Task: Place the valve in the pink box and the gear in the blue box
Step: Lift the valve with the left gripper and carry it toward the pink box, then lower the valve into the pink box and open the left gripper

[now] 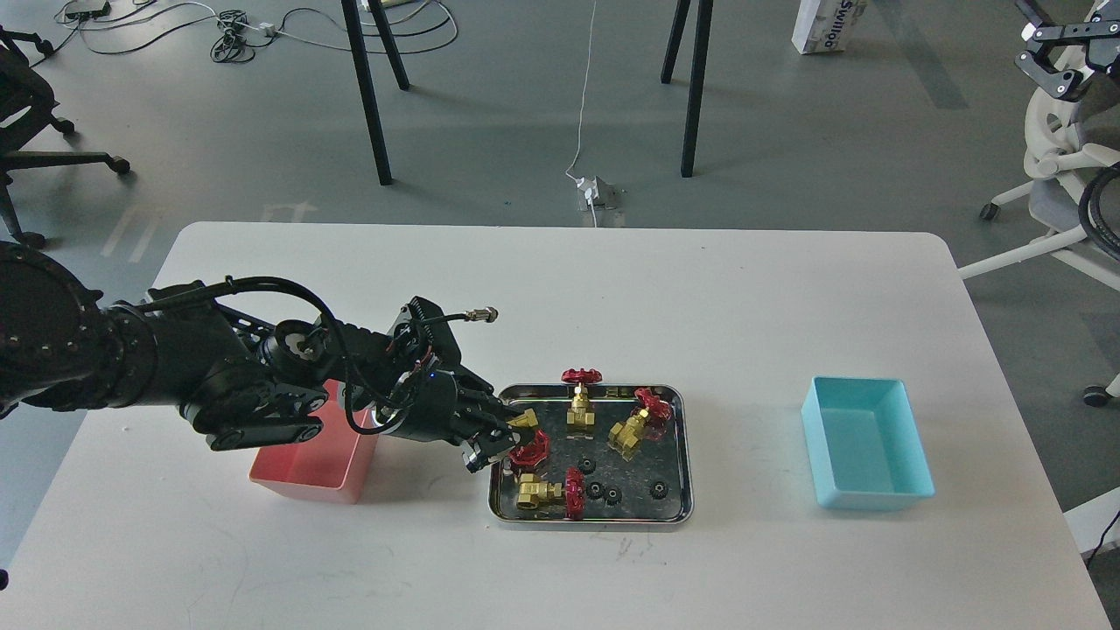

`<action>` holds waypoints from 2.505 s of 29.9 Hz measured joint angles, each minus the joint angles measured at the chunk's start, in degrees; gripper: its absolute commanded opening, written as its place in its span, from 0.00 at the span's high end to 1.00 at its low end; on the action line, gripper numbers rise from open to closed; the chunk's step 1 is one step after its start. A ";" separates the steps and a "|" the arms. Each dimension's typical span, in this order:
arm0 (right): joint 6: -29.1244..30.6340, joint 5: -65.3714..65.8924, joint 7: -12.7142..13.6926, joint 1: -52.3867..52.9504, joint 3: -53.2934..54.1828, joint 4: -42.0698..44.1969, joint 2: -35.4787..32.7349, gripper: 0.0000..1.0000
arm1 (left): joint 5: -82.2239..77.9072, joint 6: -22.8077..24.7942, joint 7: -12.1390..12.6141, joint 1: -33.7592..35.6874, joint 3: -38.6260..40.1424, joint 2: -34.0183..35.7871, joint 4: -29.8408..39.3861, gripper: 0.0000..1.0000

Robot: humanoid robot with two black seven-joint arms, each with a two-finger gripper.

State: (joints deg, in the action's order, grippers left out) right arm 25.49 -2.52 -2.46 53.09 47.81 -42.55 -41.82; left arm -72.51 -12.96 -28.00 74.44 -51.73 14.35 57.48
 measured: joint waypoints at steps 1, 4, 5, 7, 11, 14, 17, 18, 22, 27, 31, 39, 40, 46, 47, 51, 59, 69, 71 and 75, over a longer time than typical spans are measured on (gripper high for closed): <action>0.00 0.00 0.00 0.00 0.00 0.00 0.02 0.00 | 0.04 0.00 0.00 0.38 0.78 0.36 0.20 0.80; 0.00 0.00 0.00 0.00 0.00 0.01 0.06 0.00 | 0.07 0.00 0.00 1.92 2.05 1.16 1.28 0.81; 0.00 0.00 0.00 0.00 0.00 0.01 0.09 0.00 | 0.08 0.00 0.00 2.54 2.22 1.59 1.87 0.81; 0.00 -0.01 0.00 0.00 0.04 0.01 0.15 0.00 | 0.09 0.00 0.00 3.54 2.42 2.82 3.32 0.81; -1.13 -0.02 0.00 0.36 0.36 -0.10 0.52 0.00 | 0.10 0.03 0.00 6.71 3.87 7.41 7.63 0.81; -7.78 -0.04 0.33 2.69 1.20 -0.64 0.78 0.00 | 0.16 0.17 -0.01 9.39 6.67 12.33 10.90 0.81; -14.77 -0.05 0.66 7.81 0.86 -0.74 1.34 0.00 | 0.17 0.33 0.00 12.53 7.62 17.29 13.54 0.80; -15.97 -0.04 0.76 9.70 0.39 -0.74 1.93 0.00 | 0.15 0.33 -0.01 13.51 7.67 19.17 14.53 0.80; -17.23 0.04 1.42 14.68 -1.99 -0.96 4.49 0.00 | -0.69 0.33 -0.02 15.20 7.72 28.04 18.01 0.80; -17.61 0.06 1.66 15.91 -3.71 -0.96 6.30 0.00 | -6.59 0.31 0.00 14.33 7.78 37.15 20.47 0.80; -18.05 0.06 1.67 15.22 -3.89 -0.95 7.50 0.00 | -10.27 0.08 -0.01 10.01 8.42 42.74 21.57 0.80; -18.25 0.06 1.67 14.32 -3.89 -0.89 7.77 0.00 | -14.93 -1.11 0.00 2.19 11.16 47.09 21.56 0.80; -18.27 0.06 1.68 14.28 -3.89 -0.88 7.77 0.00 | -15.03 -1.36 0.00 1.12 11.48 47.09 21.46 0.80; -18.28 0.06 1.69 13.66 -3.85 -0.86 7.20 0.00 | -15.25 -1.65 0.00 -5.73 16.39 46.16 20.04 0.80; -18.28 0.06 1.70 13.55 -3.82 -0.86 7.10 0.00 | -15.25 -1.65 0.00 -6.88 17.24 45.74 19.40 0.80; -18.28 0.03 1.70 13.30 -3.65 -0.83 6.94 0.00 | -15.25 -1.65 0.00 -9.53 18.50 43.43 16.87 0.80; -18.28 0.03 1.71 12.54 -3.50 -0.69 6.93 0.00 | -15.02 -1.65 0.00 -11.86 18.61 40.09 13.84 0.80; -18.28 -0.03 1.68 10.75 -3.25 -0.77 6.64 0.00 | -14.74 -1.64 0.00 -14.48 18.61 36.94 9.36 0.80; -18.28 -0.03 1.67 10.53 -3.23 -0.77 6.40 0.00 | -14.71 -1.64 0.00 -14.48 18.61 36.66 9.01 0.80; -18.23 -0.03 1.67 10.08 -3.16 -0.77 6.33 0.00 | -14.74 -1.64 0.00 -14.58 18.57 35.49 6.76 0.80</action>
State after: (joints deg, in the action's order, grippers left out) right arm 7.26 -2.55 -0.80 63.17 44.65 -43.32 -35.49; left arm -87.25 -14.59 -28.00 59.87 -33.16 49.84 64.24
